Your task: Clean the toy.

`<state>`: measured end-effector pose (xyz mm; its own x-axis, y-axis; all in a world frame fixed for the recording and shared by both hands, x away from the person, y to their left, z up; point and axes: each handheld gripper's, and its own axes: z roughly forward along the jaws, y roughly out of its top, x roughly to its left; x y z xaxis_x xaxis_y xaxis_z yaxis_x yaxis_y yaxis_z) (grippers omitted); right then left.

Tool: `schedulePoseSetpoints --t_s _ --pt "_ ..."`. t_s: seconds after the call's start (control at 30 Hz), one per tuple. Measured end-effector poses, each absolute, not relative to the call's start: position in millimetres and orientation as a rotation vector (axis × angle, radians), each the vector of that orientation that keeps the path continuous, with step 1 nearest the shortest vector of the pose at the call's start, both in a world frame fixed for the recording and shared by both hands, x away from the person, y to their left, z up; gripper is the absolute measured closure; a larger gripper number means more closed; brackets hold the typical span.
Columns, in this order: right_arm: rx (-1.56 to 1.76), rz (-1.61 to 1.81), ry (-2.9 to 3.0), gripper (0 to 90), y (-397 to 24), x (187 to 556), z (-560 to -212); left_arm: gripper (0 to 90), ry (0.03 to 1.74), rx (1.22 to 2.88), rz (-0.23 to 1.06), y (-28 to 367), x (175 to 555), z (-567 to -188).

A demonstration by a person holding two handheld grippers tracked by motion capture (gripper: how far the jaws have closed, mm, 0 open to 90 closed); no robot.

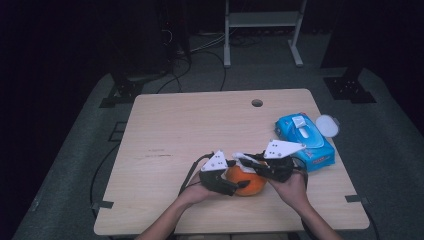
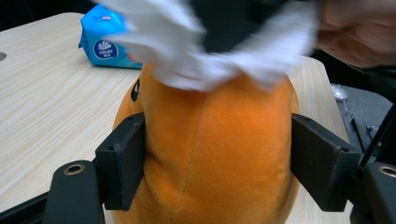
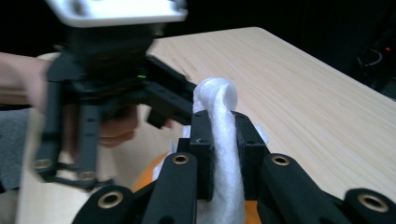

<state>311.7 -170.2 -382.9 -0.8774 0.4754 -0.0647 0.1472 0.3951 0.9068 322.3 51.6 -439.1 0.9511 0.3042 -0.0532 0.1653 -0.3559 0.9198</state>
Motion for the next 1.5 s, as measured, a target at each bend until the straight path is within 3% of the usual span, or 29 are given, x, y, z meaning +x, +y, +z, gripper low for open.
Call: schedulePoseSetpoints --t_s 0.2,0.33,0.43,0.73,0.8,0.83,0.87,0.93,1.17,1.5 --pt "0.652 1.484 2.305 79.8 -193.2 320.7 -386.2 25.4 0.344 1.927 0.127 56.7 326.4 -440.1" --pt "0.684 1.501 2.292 79.8 -205.3 316.6 -392.4 13.2 0.313 1.889 0.086 60.5 331.0 -440.5" --pt "0.691 1.512 2.286 79.8 -209.3 315.5 -394.6 9.9 0.301 1.89 0.064 65.3 337.3 -442.3" --pt "0.692 1.527 2.289 79.7 -206.8 317.8 -395.1 9.0 0.242 1.924 -0.023 67.6 346.8 -457.2" --pt "0.685 1.522 2.291 79.8 -203.9 317.1 -394.1 13.8 0.228 1.929 0.006 66.5 344.8 -457.4" --pt "0.685 1.515 2.289 79.7 -201.5 316.1 -392.2 27.3 0.225 1.931 0.025 67.7 343.5 -455.6" --pt "0.685 1.515 2.289 79.7 -201.5 316.1 -392.2 27.3 0.225 1.935 0.034 69.1 342.6 -452.1" --pt "0.689 1.537 2.276 79.8 -201.7 315.4 -388.3 39.0 0.201 1.941 0.042 72.9 341.2 -442.3" --pt "0.675 1.692 2.19 79.8 -200.4 315.3 -370.6 40.2 0.209 1.902 0.055 93.4 335.8 -399.2" --pt "0.779 1.615 2.296 79.8 -191.8 329.9 -402.1 38.2 0.294 2.031 0.071 88.7 340.7 -420.7"
